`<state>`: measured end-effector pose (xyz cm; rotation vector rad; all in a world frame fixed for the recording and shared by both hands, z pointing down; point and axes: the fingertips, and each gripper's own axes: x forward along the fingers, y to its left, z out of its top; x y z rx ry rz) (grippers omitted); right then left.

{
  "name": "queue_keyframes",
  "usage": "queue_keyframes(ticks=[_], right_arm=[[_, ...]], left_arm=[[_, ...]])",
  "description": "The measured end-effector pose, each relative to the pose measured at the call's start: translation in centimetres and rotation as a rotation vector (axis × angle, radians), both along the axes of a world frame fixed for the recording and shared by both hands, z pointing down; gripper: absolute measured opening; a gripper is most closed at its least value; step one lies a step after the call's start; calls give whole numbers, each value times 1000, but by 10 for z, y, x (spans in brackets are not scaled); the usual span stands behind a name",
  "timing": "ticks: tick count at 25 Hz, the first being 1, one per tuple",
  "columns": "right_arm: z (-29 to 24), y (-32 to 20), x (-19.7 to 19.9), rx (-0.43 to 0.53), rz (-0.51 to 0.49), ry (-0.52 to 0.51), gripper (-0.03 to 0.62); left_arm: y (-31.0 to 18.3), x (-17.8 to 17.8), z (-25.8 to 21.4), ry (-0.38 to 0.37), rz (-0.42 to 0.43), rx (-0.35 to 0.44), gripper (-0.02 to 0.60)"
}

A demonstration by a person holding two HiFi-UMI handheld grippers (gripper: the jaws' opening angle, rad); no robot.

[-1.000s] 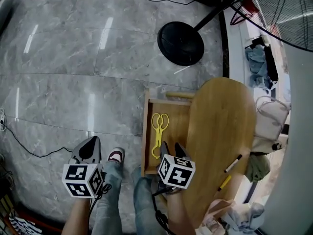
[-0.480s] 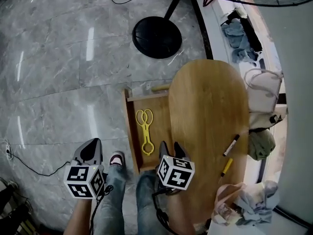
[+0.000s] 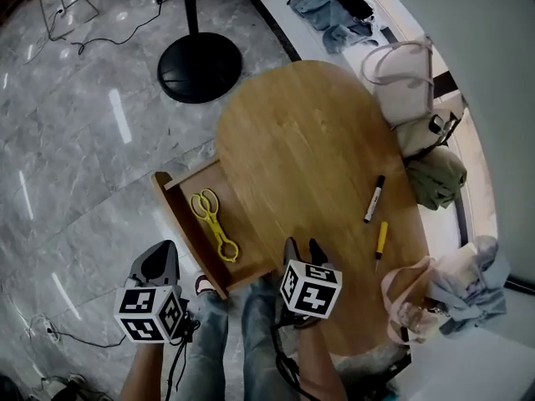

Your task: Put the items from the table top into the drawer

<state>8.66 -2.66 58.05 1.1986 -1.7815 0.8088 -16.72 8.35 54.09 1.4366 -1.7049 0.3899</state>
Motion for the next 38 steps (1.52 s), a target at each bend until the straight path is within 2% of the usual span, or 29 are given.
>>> queue_keyframes(ticks=[9,16,22,27,38], right_arm=[[-6,-7,94,-10,228,5,193],[-2,-19,144,-27,318,10,193],[6,-40,171,-39,359,14,193],[14,-66,184,-50,356,7,193],[28,-130,192,-67,335,-23,193]], left_arm=[[-70,79,-8,6,232,-2,-5],[-118,134,-14,21,330,1,-5],[-147,162,-8,26,367,-15,-5],[-170,171,5,15,363,-42,-5],[-238,191,12,-8,380,-41,-5]])
